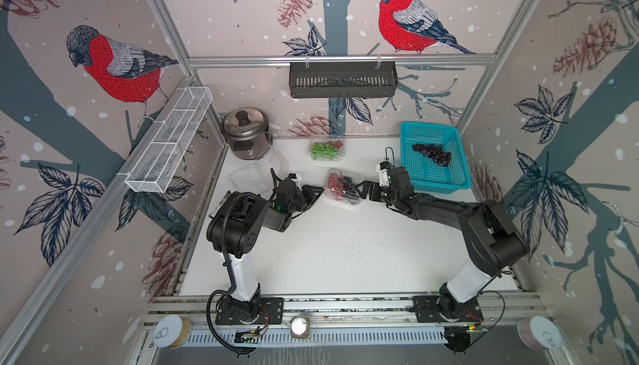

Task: Pack grapes into containers
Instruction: Close the packing box at the center of the board.

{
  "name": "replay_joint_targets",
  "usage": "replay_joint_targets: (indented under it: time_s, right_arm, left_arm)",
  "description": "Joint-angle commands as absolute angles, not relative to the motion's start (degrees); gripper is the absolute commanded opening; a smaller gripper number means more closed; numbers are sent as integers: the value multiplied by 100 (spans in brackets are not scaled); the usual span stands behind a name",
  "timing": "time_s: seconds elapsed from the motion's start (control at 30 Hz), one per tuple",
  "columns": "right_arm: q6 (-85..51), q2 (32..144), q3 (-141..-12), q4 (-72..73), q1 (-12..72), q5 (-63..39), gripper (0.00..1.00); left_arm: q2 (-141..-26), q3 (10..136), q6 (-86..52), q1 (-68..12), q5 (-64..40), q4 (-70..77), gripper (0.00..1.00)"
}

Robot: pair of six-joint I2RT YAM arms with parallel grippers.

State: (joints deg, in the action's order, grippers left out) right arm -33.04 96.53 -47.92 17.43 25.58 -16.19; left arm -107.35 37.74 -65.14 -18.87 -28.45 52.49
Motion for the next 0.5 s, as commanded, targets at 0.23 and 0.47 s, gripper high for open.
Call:
replay_joint_targets:
  time_s: [0.23, 0.47]
  right_arm:
    - [-3270, 9729, -4853, 1867, 2645, -1626, 100]
    - [-3237, 9773, -4898, 1821, 2664, -1648, 100]
  left_arm:
    - [-10774, 3781, -6477, -1992, -2707, 5603, 14]
    - [-10897, 3776, -6494, -2056, -2653, 5698, 14]
